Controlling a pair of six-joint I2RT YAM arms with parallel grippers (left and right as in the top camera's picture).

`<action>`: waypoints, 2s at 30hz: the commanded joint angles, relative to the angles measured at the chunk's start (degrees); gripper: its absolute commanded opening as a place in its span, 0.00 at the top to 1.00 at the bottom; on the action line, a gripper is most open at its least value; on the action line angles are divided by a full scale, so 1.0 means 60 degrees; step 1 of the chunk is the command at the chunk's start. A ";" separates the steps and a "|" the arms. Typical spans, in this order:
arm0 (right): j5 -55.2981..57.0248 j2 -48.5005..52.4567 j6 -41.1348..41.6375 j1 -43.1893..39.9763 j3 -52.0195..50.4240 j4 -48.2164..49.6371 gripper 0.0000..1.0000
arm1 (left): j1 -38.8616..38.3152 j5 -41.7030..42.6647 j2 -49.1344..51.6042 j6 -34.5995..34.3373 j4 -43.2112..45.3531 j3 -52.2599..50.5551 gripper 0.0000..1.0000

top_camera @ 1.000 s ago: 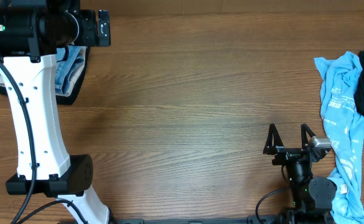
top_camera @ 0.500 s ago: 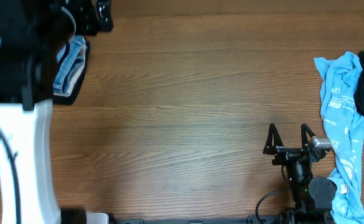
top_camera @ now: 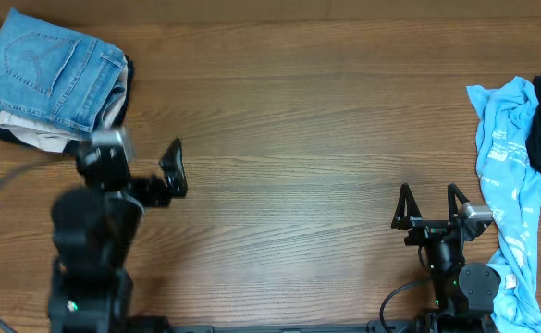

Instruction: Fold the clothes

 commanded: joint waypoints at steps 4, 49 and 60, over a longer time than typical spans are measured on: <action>-0.0015 -0.0076 -0.0022 0.0029 -0.0102 0.0055 0.00 | 0.0058 0.0069 -0.2743 -0.0452 0.2728 -0.4007 0.00; -0.0015 -0.0076 -0.0022 0.0029 -0.0102 0.0055 0.00 | 0.0113 -0.0758 -0.6400 -0.0408 0.2324 -0.6987 0.00; -0.0015 -0.0076 -0.0022 0.0029 -0.0102 0.0055 0.00 | 0.0113 -0.0761 -0.6400 -0.0408 0.2324 -0.6987 0.00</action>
